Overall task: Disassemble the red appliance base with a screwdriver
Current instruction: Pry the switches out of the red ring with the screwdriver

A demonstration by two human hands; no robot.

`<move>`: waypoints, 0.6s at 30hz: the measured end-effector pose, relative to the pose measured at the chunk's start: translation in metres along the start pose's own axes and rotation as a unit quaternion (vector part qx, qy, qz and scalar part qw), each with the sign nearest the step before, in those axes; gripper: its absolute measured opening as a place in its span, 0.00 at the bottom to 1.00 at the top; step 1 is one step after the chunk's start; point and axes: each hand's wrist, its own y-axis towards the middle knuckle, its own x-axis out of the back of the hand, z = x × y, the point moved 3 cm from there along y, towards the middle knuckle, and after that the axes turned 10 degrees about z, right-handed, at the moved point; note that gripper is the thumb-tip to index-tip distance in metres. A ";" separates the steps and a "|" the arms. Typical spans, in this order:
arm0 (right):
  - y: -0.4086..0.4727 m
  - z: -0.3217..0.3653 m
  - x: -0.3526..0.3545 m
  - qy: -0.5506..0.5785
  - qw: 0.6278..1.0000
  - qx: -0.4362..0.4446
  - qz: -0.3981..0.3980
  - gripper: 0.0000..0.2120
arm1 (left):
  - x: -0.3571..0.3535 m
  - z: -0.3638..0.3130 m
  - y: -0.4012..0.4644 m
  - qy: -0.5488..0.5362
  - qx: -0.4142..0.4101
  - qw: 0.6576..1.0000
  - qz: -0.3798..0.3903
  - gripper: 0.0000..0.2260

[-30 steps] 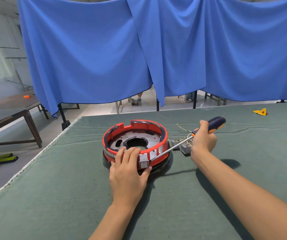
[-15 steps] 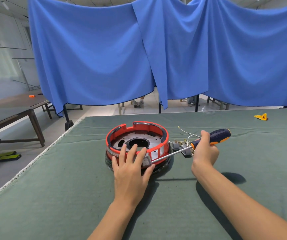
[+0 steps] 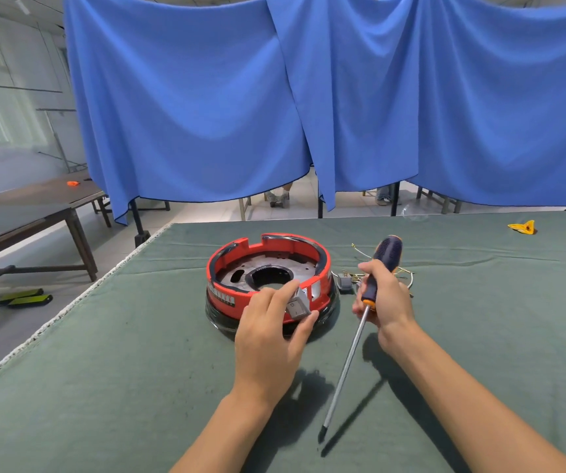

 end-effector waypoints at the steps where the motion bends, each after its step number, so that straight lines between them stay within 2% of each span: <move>1: -0.002 0.000 -0.003 -0.005 0.999 -0.030 0.038 0.11 | -0.003 -0.002 0.002 -0.001 0.003 1.000 0.008 0.18; 5: -0.014 -0.002 -0.008 0.005 0.985 -0.105 0.135 0.06 | -0.018 -0.010 0.010 -0.004 0.023 0.999 0.031 0.19; 8: -0.018 -0.003 -0.009 -0.025 0.982 -0.097 0.161 0.02 | -0.026 -0.012 0.011 -0.014 0.031 0.999 0.028 0.20; 11: -0.017 -0.004 -0.008 -0.053 0.979 -0.080 0.177 0.09 | -0.026 -0.007 0.010 -0.005 0.040 0.999 0.019 0.20; 14: -0.020 -0.008 -0.011 -0.060 0.970 -0.085 0.220 0.07 | -0.025 -0.006 0.010 0.013 0.015 1.000 0.020 0.18; 16: -0.019 -0.009 -0.010 -0.055 0.968 -0.087 0.228 0.05 | -0.022 -0.008 0.011 0.020 -0.008 1.000 0.021 0.17; 18: -0.015 -0.007 -0.005 -0.050 0.977 -0.081 0.189 0.04 | -0.020 -0.009 0.011 0.033 -0.018 0.999 0.036 0.18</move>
